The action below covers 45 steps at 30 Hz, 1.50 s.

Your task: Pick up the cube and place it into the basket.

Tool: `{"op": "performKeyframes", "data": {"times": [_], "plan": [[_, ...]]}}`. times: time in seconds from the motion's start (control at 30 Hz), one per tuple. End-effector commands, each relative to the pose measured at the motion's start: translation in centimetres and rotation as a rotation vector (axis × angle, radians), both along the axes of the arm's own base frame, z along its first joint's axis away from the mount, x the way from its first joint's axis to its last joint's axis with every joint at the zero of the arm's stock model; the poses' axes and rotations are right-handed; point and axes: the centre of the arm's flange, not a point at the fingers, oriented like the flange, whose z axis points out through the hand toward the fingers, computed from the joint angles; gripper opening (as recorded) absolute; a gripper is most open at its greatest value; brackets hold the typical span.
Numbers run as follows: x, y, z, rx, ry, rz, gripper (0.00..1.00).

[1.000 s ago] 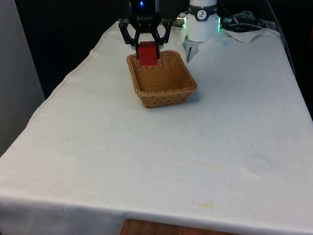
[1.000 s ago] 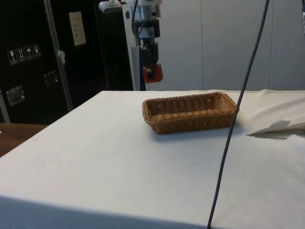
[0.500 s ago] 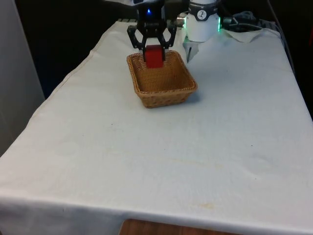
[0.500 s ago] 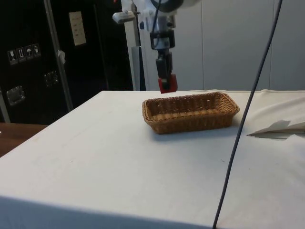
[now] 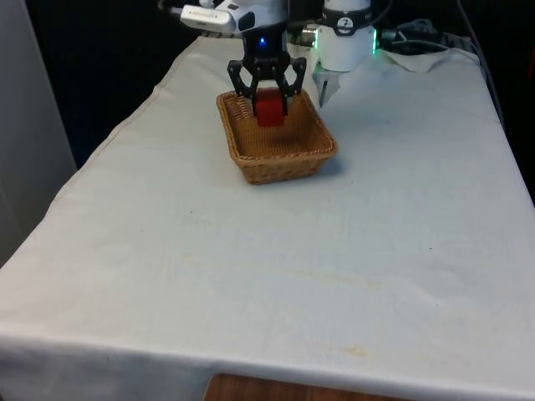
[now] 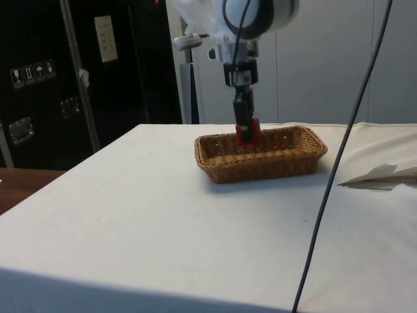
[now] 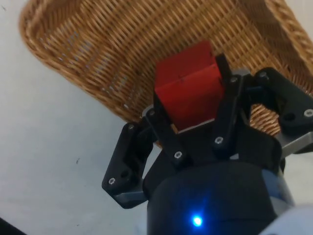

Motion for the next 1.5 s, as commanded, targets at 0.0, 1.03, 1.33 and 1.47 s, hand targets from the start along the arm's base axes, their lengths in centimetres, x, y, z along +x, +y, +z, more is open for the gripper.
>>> {"op": "performKeyframes", "data": {"times": [0.0,1.03,1.33,1.47], "plan": [[-0.4,0.0,-0.2,-0.007,-0.007,0.001,0.00],[-3.3,0.2,-4.0,-0.019,0.002,-0.002,0.61],[-3.3,0.2,-4.0,-0.019,0.001,-0.003,1.00],[-3.2,0.2,-3.8,-0.019,0.000,-0.003,1.00]]}}
